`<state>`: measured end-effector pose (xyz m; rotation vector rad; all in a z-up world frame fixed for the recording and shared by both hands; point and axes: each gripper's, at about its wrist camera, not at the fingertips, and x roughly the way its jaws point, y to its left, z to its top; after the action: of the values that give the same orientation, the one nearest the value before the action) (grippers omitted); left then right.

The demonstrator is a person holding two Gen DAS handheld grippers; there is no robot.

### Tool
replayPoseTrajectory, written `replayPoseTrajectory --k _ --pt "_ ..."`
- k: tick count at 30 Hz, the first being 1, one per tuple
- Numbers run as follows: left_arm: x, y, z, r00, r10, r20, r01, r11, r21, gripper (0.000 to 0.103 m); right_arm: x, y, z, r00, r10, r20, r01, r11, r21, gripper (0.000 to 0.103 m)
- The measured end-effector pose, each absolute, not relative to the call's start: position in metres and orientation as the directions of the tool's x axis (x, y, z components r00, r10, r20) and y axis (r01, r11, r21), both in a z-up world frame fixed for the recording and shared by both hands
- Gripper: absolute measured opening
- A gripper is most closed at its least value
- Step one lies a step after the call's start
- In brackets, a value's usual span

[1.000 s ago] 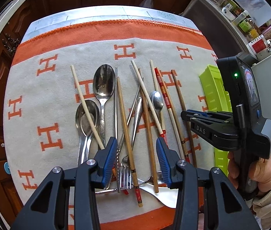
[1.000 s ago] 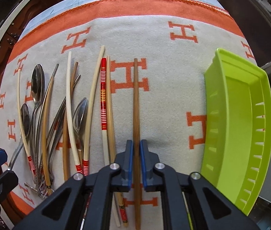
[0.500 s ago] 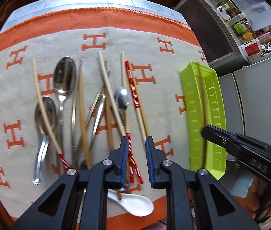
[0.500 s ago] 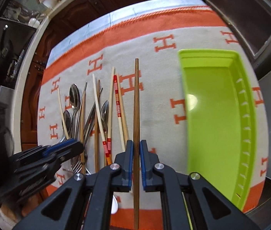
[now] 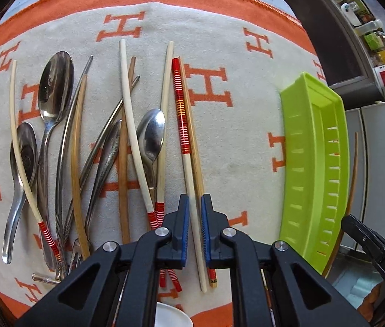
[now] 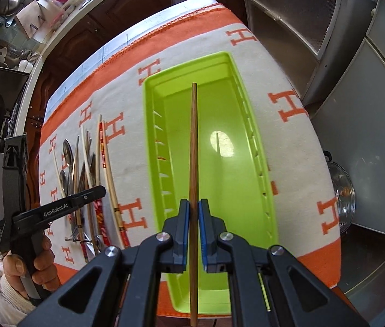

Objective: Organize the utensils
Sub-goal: 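Carry the wooden chopstick into the green tray with the right tool while the left tool grasps a red-striped chopstick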

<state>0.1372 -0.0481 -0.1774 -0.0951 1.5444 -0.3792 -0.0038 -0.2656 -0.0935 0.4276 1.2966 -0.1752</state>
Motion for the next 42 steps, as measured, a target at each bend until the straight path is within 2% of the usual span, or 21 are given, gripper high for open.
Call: replayPoseTrajectory --k 11,13,15,24,28,33,36,38,42 --pt "0.135 -0.051 -0.187 0.023 -0.250 -0.968 0.120 0.962 -0.246 0.007 0.010 -0.263 -0.112 0.232 0.059 -0.971 0.252 0.960 0.118 0.007" --pt "0.136 -0.052 -0.188 0.021 -0.249 -0.968 0.118 0.962 -0.244 0.010 0.014 -0.262 -0.114 0.229 0.050 -0.972 0.230 0.968 0.104 0.007" --pt "0.134 -0.053 -0.191 0.012 -0.243 -0.970 0.111 0.964 -0.240 0.013 0.016 -0.262 -0.115 0.230 0.054 -0.972 0.222 0.969 0.107 0.007" --pt "0.131 -0.064 -0.188 0.063 -0.184 -0.981 0.132 0.976 -0.174 0.013 0.017 -0.265 -0.120 0.232 0.045 -0.972 0.198 0.976 0.092 0.007" --pt "0.127 -0.076 -0.187 0.095 -0.108 -0.990 0.170 0.981 -0.091 0.004 0.015 -0.264 -0.121 0.227 0.038 -0.973 0.193 0.978 0.083 0.007" --pt "0.122 -0.074 -0.178 0.088 -0.115 -0.989 0.146 0.984 -0.101 0.003 0.012 -0.266 -0.120 0.222 0.071 -0.973 0.195 0.974 0.115 0.008" --pt "0.113 -0.071 -0.154 0.090 -0.146 -0.985 0.176 0.976 -0.129 0.003 0.010 -0.270 -0.117 0.228 0.084 -0.970 0.209 0.969 0.133 0.019" --pt "0.107 -0.072 -0.133 0.093 -0.188 -0.978 0.205 0.965 -0.166 0.003 0.009 -0.274 -0.114 0.243 0.095 -0.965 0.222 0.963 0.151 0.032" --pt "0.093 -0.080 -0.097 0.095 -0.258 -0.962 0.257 0.940 -0.227 0.003 0.006 -0.278 -0.104 0.274 0.095 -0.957 0.229 0.960 0.161 0.032"
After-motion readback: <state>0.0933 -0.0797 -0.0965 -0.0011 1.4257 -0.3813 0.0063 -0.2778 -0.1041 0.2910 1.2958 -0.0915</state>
